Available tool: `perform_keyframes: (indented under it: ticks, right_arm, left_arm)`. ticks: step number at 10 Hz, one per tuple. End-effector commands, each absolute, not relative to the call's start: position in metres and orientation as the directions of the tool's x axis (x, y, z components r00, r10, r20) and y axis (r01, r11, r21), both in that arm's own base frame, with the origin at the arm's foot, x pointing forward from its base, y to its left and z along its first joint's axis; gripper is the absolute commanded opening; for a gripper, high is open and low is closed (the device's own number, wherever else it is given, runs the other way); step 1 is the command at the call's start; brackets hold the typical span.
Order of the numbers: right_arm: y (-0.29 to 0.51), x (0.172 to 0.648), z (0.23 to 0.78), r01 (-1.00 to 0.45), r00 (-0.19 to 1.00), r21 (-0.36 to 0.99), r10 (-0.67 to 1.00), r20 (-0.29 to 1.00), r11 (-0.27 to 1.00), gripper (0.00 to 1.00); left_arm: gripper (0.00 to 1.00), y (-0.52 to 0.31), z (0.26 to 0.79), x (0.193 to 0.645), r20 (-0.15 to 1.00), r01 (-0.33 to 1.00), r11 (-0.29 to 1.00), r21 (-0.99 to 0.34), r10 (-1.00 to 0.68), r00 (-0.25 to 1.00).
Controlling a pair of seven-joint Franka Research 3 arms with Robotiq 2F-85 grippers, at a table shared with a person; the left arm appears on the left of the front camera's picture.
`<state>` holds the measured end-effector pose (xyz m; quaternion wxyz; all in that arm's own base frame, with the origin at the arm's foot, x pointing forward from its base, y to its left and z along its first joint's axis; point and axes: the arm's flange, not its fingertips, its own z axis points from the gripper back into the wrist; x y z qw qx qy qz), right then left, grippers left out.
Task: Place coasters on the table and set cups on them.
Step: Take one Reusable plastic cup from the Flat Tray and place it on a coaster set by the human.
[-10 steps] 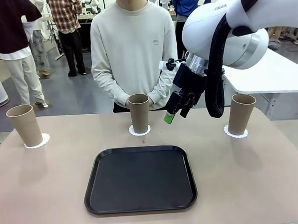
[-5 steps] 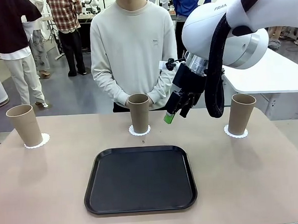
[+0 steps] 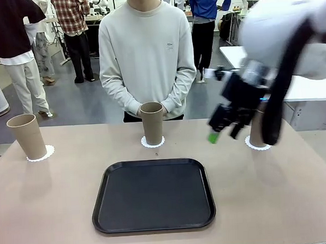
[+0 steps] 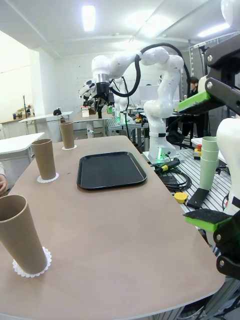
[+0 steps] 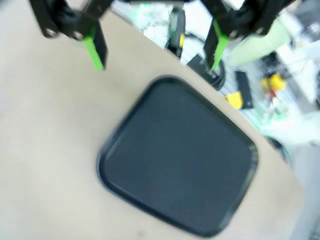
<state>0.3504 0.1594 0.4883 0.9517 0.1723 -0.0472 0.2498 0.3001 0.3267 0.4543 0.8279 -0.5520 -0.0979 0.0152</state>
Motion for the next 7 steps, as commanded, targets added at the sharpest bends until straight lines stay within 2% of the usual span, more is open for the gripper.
perform_keyframes:
  ticks: [1, 3, 4, 5, 6, 7]
  right_arm:
    - [0.09, 0.327, 0.497, -0.266, 0.962, 0.281, 0.236, 0.135, 0.922, 1.0]
    - [0.051, 0.325, 0.5, -0.138, 0.984, 0.257, 0.102, 0.149, 0.956, 1.0]
    - [0.051, 0.331, 0.503, -0.124, 0.978, 0.178, 0.09, 0.19, 0.976, 1.0]
    - [0.048, 0.322, 0.5, -0.203, 0.973, 0.29, 0.159, 0.168, 0.935, 1.0]
    - [0.033, 0.324, 0.504, -0.16, 0.976, 0.254, 0.114, 0.184, 0.954, 1.0]
    - [0.021, 0.321, 0.496, -0.233, 0.952, 0.467, 0.102, 0.289, 0.853, 1.0]
  left_arm:
    - [1.0, 0.326, 0.458, 0.299, 0.136, 0.071, 0.387, -0.919, 0.141, 0.981]
    - [1.0, 0.326, 0.458, 0.299, 0.136, 0.071, 0.387, -0.919, 0.141, 0.981]
    - [1.0, 0.326, 0.458, 0.299, 0.136, 0.071, 0.387, -0.919, 0.141, 0.981]
    - [1.0, 0.326, 0.458, 0.299, 0.136, 0.071, 0.387, -0.919, 0.141, 0.981]
    - [1.0, 0.326, 0.458, 0.299, 0.136, 0.071, 0.387, -0.919, 0.141, 0.981]
    - [1.0, 0.326, 0.458, 0.299, 0.136, 0.071, 0.387, -0.919, 0.141, 0.981]
